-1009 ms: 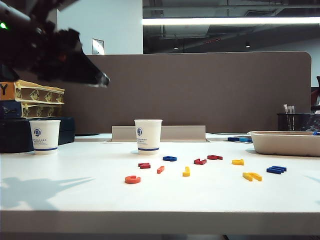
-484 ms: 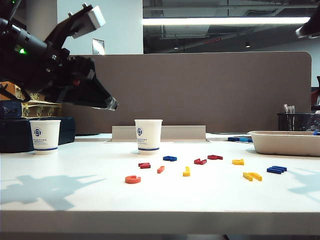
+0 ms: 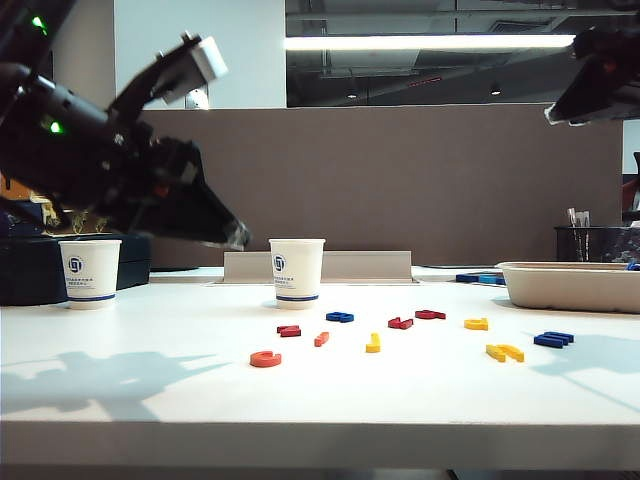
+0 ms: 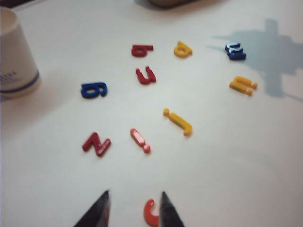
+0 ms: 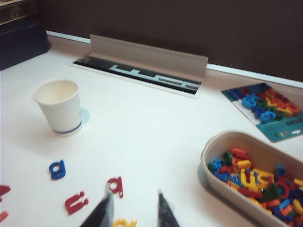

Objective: Pick up the letter "c" and put it in the paper cup.

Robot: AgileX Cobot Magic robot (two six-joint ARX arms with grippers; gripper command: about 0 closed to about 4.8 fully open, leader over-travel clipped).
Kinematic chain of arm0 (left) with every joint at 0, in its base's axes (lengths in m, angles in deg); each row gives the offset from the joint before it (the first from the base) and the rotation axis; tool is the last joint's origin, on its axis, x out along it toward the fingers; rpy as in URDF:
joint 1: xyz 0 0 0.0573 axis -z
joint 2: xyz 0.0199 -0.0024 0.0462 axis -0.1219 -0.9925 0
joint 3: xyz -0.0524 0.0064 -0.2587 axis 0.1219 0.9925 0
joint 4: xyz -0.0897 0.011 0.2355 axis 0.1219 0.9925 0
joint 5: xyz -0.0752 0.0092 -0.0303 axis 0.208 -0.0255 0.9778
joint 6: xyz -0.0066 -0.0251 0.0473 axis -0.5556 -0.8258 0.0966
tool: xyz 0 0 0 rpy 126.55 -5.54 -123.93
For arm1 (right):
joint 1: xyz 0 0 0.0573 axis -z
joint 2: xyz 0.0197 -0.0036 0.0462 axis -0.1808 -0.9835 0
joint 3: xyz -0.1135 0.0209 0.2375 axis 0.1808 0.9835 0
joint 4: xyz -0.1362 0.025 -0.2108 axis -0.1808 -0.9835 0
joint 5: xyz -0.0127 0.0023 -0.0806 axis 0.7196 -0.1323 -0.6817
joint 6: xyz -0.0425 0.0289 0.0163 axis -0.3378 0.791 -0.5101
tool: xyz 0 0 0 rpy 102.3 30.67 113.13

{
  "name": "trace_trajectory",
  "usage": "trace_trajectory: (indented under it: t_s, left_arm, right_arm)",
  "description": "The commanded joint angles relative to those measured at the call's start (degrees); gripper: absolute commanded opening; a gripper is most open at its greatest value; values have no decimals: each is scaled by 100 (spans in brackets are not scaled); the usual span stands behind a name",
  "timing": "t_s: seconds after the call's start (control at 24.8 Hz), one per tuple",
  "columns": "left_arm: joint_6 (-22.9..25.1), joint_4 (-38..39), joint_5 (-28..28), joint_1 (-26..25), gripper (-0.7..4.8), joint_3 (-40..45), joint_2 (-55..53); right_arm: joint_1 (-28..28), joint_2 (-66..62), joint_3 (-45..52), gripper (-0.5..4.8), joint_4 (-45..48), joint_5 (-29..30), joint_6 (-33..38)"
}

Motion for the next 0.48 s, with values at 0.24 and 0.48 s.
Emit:
trace_trajectory:
  t_s: [0.24, 0.48]
  left_arm:
    - [-2, -120, 256, 13, 132, -105, -575]
    - [0, -118, 254, 96, 153, -457, -925]
  right_arm:
    - [-31, -170, -210, 117, 122, 33, 2]
    - [-31, -363, -278, 117, 190, 37, -22]
